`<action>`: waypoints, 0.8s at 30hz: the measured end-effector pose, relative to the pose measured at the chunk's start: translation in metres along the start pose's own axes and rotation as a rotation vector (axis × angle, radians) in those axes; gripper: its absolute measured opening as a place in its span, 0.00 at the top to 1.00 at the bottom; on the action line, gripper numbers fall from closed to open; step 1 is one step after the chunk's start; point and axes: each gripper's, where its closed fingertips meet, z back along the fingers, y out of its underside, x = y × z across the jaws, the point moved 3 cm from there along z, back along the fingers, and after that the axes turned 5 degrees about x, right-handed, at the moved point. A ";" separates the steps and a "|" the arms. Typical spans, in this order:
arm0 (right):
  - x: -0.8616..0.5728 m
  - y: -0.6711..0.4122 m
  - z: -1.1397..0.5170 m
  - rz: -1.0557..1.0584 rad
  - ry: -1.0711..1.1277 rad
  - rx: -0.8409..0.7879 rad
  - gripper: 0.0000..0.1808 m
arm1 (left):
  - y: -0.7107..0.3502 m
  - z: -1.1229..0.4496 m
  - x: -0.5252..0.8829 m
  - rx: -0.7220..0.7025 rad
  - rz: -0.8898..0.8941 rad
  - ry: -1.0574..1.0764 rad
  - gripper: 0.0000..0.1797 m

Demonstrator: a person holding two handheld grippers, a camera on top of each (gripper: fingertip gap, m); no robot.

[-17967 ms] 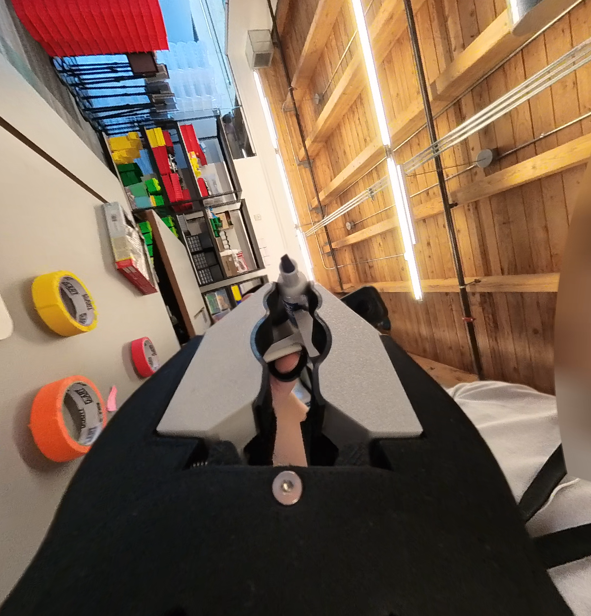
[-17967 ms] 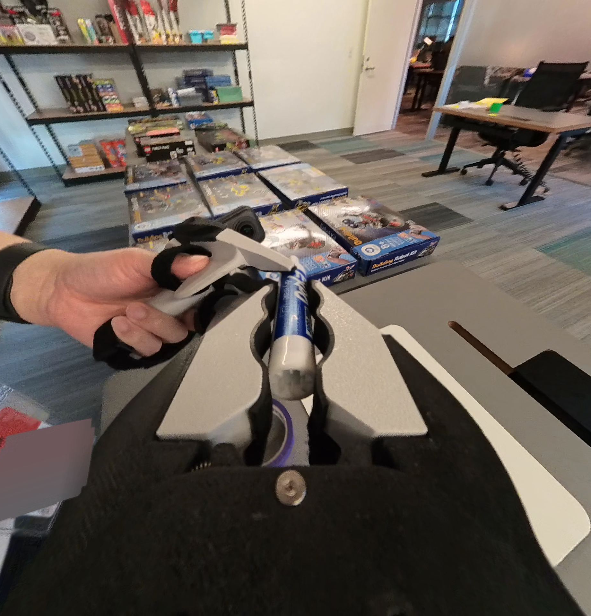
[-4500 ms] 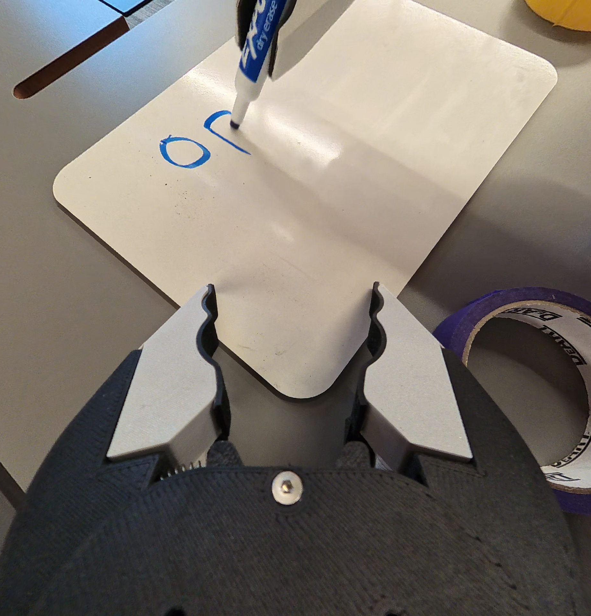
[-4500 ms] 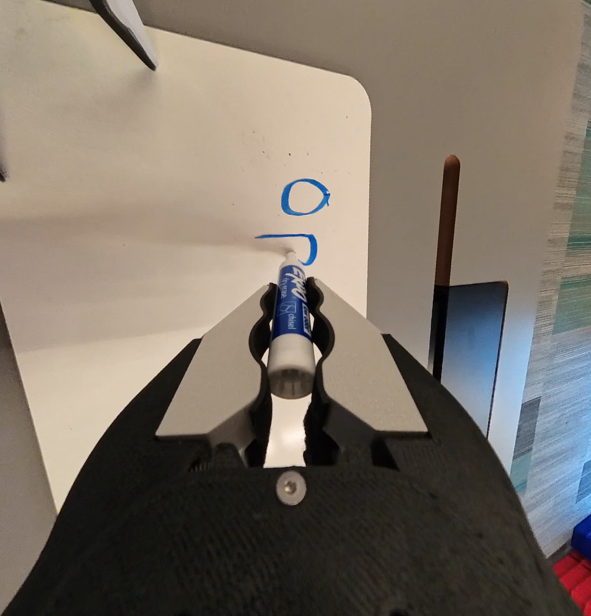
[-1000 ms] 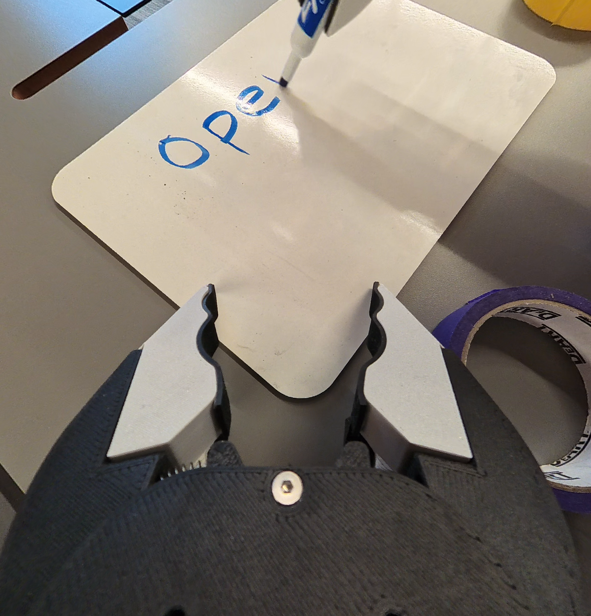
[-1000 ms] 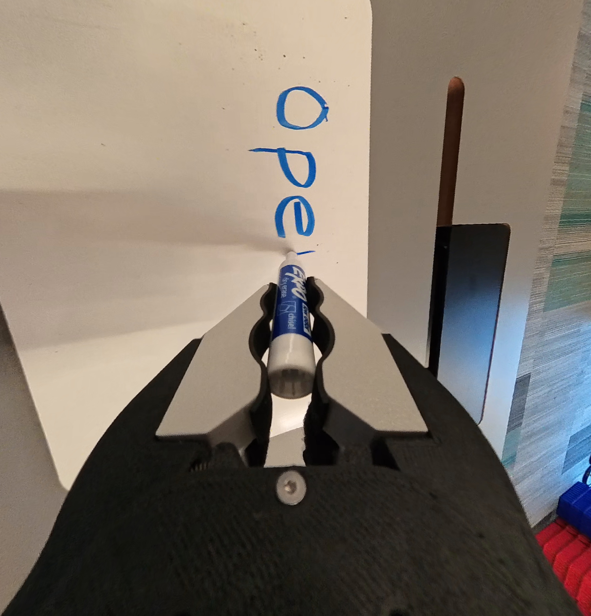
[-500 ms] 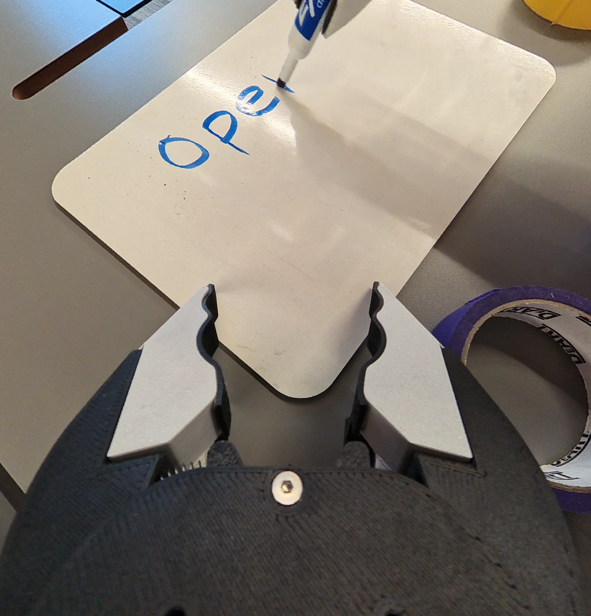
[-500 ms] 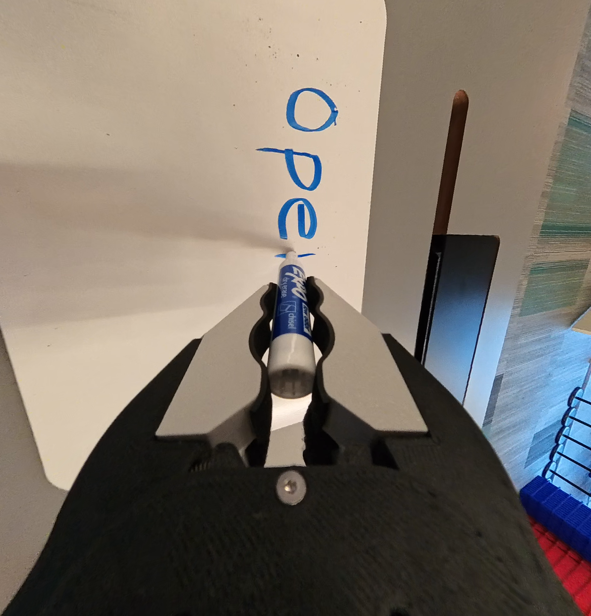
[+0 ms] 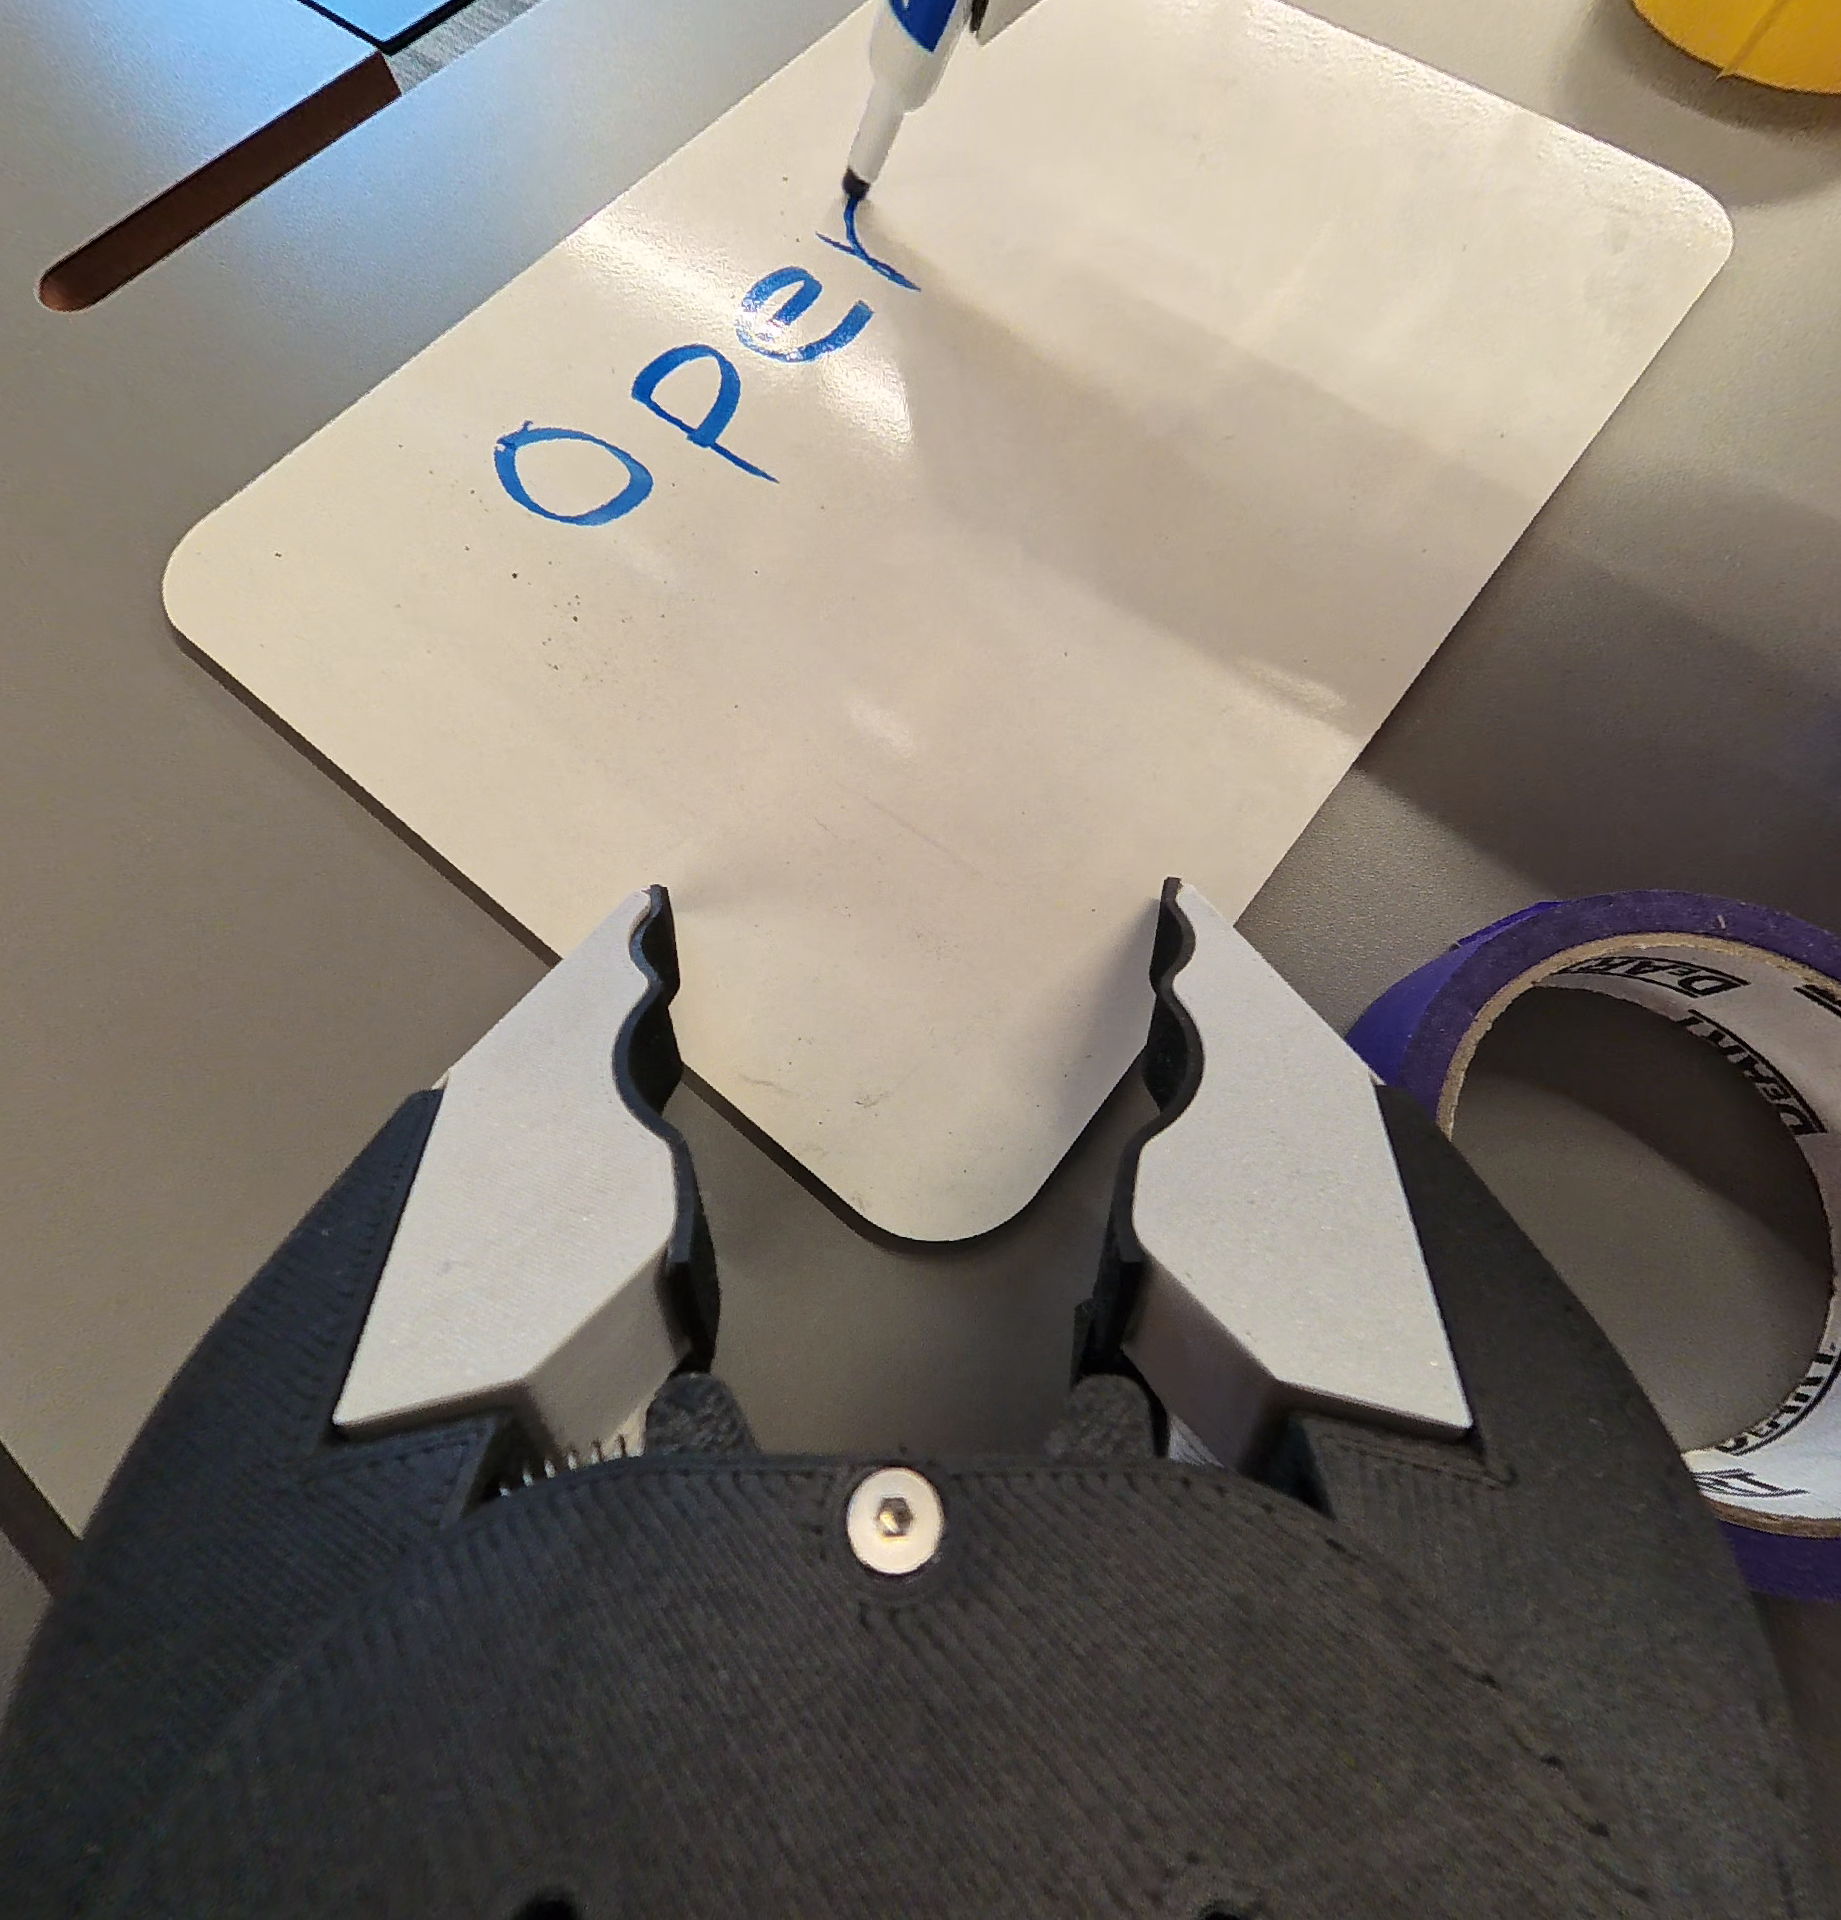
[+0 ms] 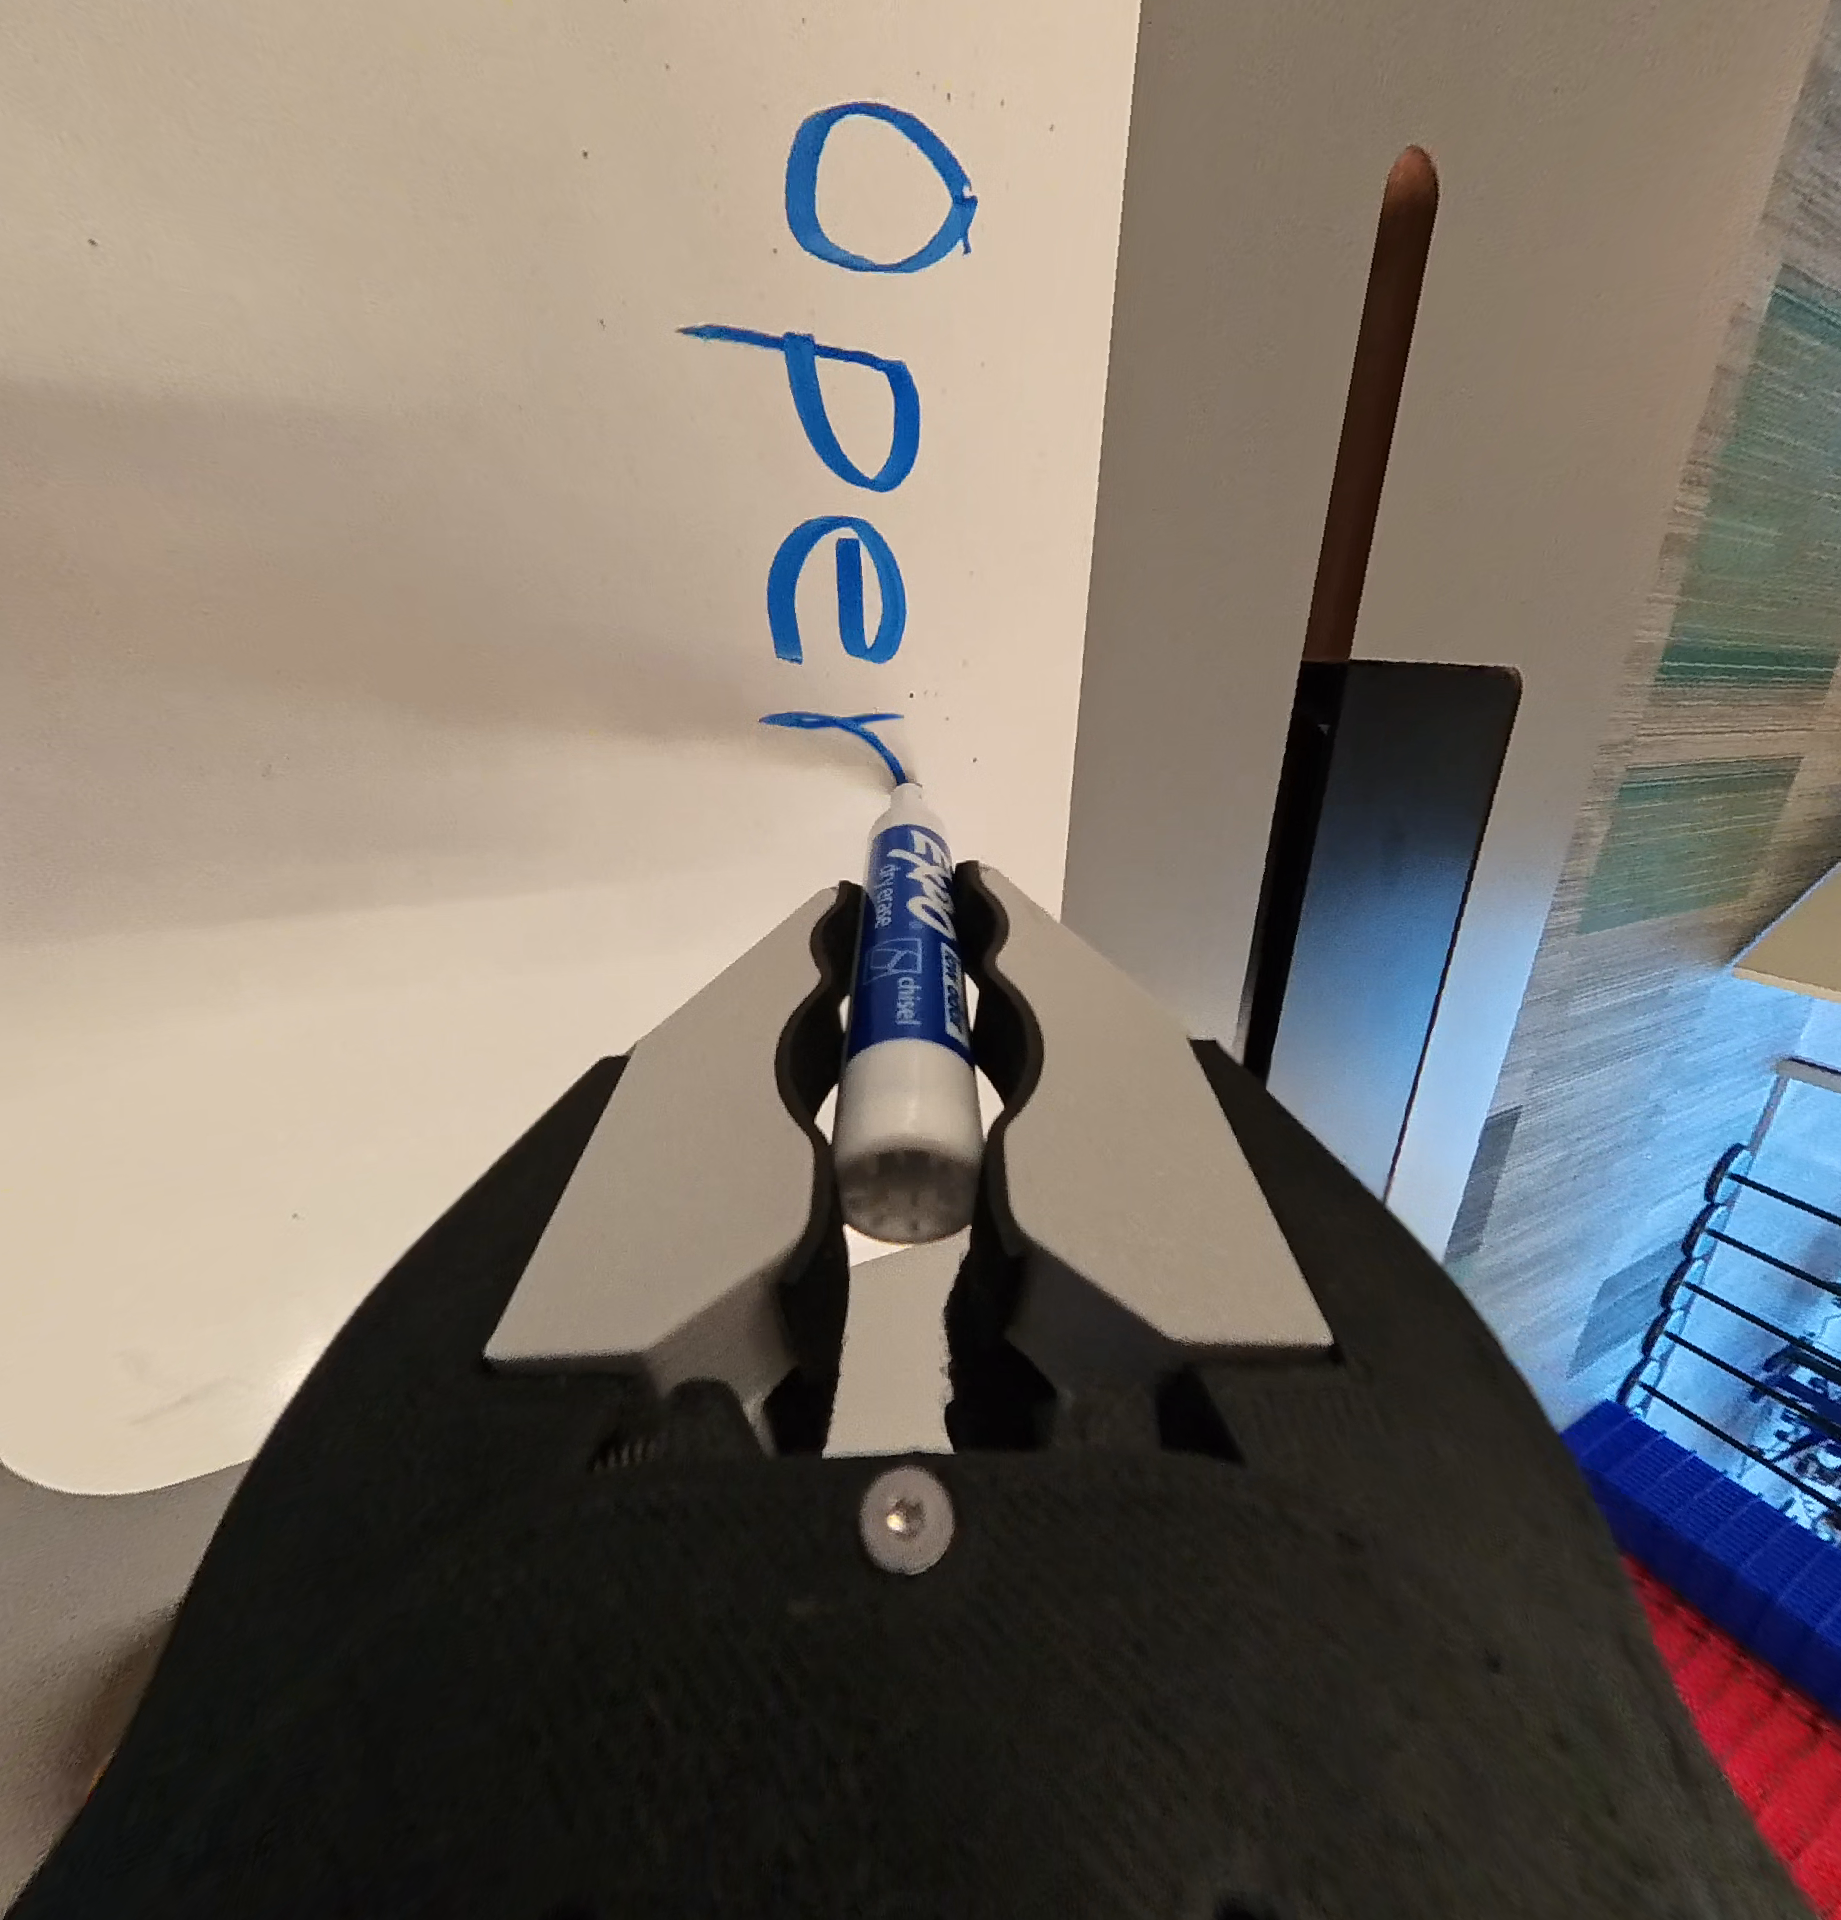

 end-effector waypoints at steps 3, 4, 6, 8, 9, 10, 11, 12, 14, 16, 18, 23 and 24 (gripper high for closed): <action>0.000 0.000 0.000 -0.013 -0.006 -0.007 0.90 | 0.000 0.000 0.000 0.000 0.000 0.000 0.49; -0.001 0.000 0.000 -0.024 -0.007 -0.009 0.90 | 0.000 0.000 0.000 0.000 0.000 0.000 0.49; -0.006 -0.005 0.008 -0.053 0.026 -0.067 0.90 | 0.000 0.000 0.000 0.000 0.000 0.000 0.49; -0.009 -0.011 0.020 -0.103 0.019 -0.129 0.90 | 0.000 0.000 0.000 0.000 0.000 0.000 0.49; -0.010 -0.013 0.025 -0.123 0.008 -0.158 0.90 | 0.000 0.000 0.000 0.000 0.000 0.000 0.49; -0.010 -0.012 0.028 -0.135 0.000 -0.181 0.90 | 0.000 0.000 0.000 0.000 0.000 0.000 0.49; -0.009 -0.010 0.029 -0.147 -0.016 -0.188 0.90 | 0.000 0.000 0.000 0.000 0.000 0.000 0.49; -0.008 -0.007 0.028 -0.158 -0.040 -0.184 0.90 | 0.000 0.000 0.000 0.000 0.000 0.000 0.49; -0.006 -0.005 0.025 -0.150 -0.088 -0.183 0.90 | 0.000 0.000 0.000 0.000 0.000 0.000 0.49; -0.006 -0.007 0.021 -0.103 -0.123 -0.166 0.90 | 0.000 0.000 0.000 0.000 0.000 0.000 0.49; -0.006 -0.009 0.016 -0.039 -0.146 -0.122 0.90 | 0.000 0.000 0.000 0.000 0.000 -0.001 0.49; -0.009 -0.013 0.004 0.041 -0.150 -0.045 0.90 | 0.000 0.000 0.000 0.000 0.000 0.000 0.49; -0.009 -0.014 0.002 0.046 -0.149 -0.038 0.90 | 0.000 0.000 0.000 0.000 0.000 0.000 0.49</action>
